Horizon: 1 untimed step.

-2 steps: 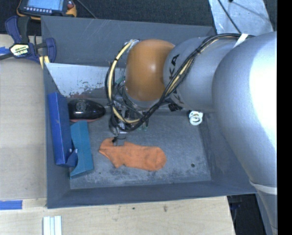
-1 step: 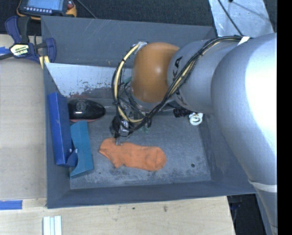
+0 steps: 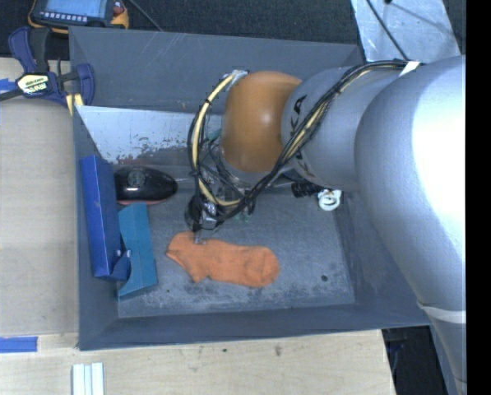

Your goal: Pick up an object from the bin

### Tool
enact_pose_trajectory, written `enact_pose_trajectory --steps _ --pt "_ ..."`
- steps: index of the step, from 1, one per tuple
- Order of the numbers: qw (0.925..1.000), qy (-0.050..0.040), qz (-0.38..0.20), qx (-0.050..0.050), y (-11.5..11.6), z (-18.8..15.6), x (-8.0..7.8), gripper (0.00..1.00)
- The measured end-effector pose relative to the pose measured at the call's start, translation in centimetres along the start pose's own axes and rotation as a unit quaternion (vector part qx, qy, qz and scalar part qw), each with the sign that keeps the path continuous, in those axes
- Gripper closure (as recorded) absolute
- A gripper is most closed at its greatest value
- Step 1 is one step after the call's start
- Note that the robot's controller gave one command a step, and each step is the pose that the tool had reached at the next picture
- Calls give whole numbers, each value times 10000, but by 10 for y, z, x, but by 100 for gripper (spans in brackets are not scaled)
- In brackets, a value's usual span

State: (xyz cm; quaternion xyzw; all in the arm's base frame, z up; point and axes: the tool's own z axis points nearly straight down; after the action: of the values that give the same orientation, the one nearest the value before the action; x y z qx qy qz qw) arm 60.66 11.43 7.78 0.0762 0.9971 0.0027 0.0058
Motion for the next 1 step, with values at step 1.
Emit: enact_pose_trajectory --steps 1 --pt "10000 55 4 27 -6 -46 20 100"
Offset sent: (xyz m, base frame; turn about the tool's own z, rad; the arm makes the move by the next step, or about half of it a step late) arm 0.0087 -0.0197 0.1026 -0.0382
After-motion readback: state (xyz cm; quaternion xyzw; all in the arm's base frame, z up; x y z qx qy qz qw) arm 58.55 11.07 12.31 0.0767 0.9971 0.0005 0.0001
